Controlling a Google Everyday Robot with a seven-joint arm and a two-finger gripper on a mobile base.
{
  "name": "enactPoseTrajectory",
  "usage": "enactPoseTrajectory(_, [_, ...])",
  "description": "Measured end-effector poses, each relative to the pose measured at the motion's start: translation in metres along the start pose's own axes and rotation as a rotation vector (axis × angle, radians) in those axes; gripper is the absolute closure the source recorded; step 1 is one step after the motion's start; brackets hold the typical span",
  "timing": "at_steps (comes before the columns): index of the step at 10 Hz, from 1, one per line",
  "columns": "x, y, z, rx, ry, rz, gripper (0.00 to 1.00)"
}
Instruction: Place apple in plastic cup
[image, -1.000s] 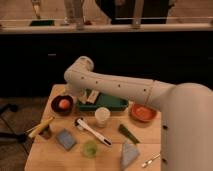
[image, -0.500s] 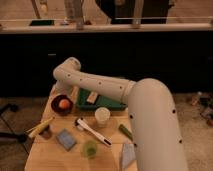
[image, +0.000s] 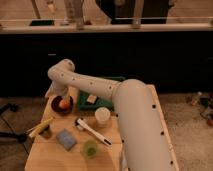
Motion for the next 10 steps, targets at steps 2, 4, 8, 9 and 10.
enactPoseTrajectory(2, [0.001,0.000,0.005,-0.004,-0.011,-0.002,0.20])
enactPoseTrajectory(4, [0.002,0.000,0.010,-0.010,-0.022,-0.001,0.20])
enactPoseTrajectory(8, [0.003,0.004,0.015,-0.018,-0.034,0.005,0.36])
enactPoseTrajectory(9, [0.003,0.005,0.016,-0.021,-0.036,0.006,0.42])
enactPoseTrajectory(10, [0.003,0.006,0.016,-0.024,-0.038,0.007,0.42])
